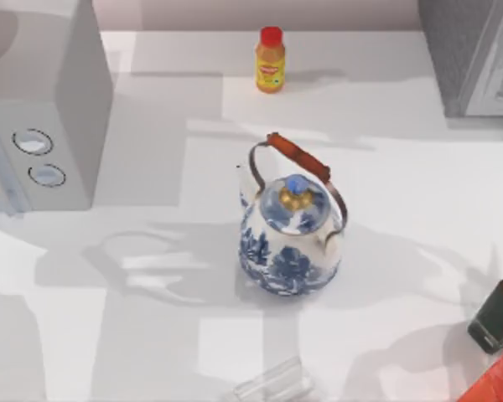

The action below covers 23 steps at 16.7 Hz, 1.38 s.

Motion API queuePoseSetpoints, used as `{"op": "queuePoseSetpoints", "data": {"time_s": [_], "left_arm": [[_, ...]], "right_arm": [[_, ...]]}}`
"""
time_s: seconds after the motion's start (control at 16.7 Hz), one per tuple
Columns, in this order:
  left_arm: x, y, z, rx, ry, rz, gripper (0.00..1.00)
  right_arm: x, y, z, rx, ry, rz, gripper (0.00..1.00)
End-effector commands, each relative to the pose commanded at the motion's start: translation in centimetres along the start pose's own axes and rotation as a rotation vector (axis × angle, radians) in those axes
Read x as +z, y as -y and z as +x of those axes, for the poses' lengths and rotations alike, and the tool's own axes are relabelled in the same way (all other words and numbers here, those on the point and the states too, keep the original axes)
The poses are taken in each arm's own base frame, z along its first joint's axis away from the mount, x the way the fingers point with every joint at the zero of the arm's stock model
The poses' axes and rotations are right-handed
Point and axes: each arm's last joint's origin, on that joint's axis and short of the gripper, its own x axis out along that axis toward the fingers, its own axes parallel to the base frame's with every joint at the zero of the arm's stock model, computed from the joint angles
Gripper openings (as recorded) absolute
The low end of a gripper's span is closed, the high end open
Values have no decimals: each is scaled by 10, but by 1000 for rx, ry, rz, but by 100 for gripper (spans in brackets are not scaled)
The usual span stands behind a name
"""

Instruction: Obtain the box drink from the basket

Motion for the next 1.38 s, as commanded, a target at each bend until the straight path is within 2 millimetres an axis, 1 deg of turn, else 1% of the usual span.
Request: {"op": "queuePoseSetpoints", "data": {"time_s": [0.06,0.24,0.66,0.78,1.08,1.38], "left_arm": [[7,2,-2,-2,21,12,100],[2,1,4,0,3,1,100],[1,-1,40,0,0,0,100],[0,0,48,0,0,0,100],[0,0,50,0,0,0,100],[0,0,50,0,0,0,62]], "right_arm": [[0,0,0,0,0,0,100],[0,0,0,0,0,0,100],[0,0,0,0,0,0,100],[0,0,0,0,0,0,100],[0,0,0,0,0,0,100],[0,0,0,0,0,0,100]]}}
